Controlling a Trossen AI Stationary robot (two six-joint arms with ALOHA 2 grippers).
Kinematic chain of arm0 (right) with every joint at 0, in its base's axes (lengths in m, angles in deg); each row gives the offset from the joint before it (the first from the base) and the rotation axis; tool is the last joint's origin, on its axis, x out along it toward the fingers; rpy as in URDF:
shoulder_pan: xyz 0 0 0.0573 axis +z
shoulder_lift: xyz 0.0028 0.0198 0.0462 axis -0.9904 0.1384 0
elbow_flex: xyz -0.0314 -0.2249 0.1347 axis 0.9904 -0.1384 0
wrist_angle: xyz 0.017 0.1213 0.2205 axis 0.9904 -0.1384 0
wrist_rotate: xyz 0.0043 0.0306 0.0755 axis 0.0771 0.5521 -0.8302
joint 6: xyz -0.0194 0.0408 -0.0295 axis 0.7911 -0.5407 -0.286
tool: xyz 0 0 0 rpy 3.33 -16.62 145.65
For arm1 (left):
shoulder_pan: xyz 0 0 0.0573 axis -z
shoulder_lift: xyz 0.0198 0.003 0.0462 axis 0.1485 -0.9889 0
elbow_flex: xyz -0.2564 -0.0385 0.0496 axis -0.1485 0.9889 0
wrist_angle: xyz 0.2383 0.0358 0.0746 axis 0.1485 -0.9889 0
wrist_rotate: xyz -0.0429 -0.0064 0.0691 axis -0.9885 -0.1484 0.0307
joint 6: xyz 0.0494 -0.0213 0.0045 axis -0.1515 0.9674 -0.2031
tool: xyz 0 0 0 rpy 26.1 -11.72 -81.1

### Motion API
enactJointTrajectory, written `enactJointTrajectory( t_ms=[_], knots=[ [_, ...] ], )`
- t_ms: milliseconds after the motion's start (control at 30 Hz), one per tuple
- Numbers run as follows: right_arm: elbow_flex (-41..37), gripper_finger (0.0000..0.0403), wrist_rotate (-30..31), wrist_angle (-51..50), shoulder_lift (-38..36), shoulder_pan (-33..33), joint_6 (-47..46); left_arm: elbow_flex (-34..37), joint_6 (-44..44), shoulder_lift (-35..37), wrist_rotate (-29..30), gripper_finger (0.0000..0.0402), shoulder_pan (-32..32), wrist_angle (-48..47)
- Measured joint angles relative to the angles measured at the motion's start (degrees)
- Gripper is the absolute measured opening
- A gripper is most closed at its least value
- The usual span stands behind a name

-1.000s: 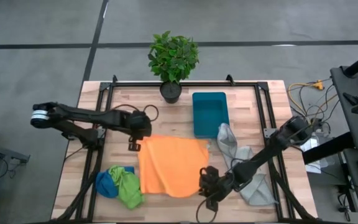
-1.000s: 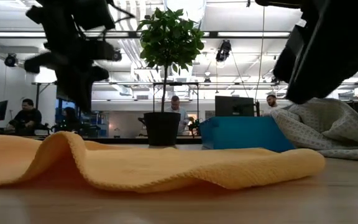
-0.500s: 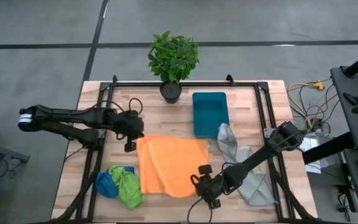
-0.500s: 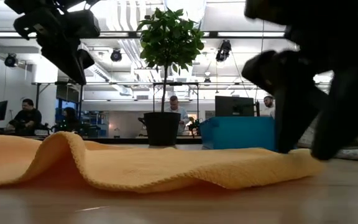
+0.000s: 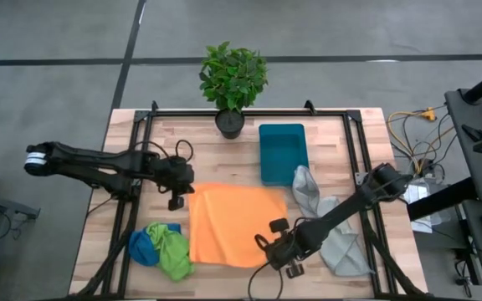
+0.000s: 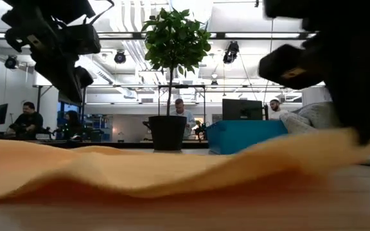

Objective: Fold microfiber towels
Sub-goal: Fold the orange microfiber towel

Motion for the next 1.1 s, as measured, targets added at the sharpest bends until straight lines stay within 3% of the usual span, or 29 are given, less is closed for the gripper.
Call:
enactJointTrajectory(
  t_ms=[233, 333, 500, 767, 967, 1100],
  knots=[
    [-1.2, 0.0009, -18.6, -0.1, -2.7, -2.4, 1.4, 1.6, 4.0, -1.4, -2.4, 0.0, 0.7, 12.2],
    [-1.7, 0.0009, -22.4, 0.1, -2.1, -4.0, 3.3, 2.5, 5.8, -1.9, -2.9, 0.0, 1.2, 16.2],
    [-4.3, 0.0009, -23.1, 0.2, -2.1, -9.4, 4.8, 2.8, 7.5, -2.5, -3.2, 0.0, 2.6, 20.9],
    [-6.4, 0.0016, -21.6, 0.0, -2.1, -16.4, 2.2, 3.2, 10.7, -3.4, -3.4, 0.0, 6.0, 21.0],
    [-5.5, 0.0071, -18.7, 0.0, -2.9, -16.8, 1.6, 3.2, 11.8, -5.3, -3.5, 0.0, 8.3, 21.5],
    [-5.4, 0.0126, -14.9, 0.6, -4.7, -16.6, -3.7, 3.2, 11.9, -7.2, -3.5, 0.0, 9.3, 21.5]
  ],
)
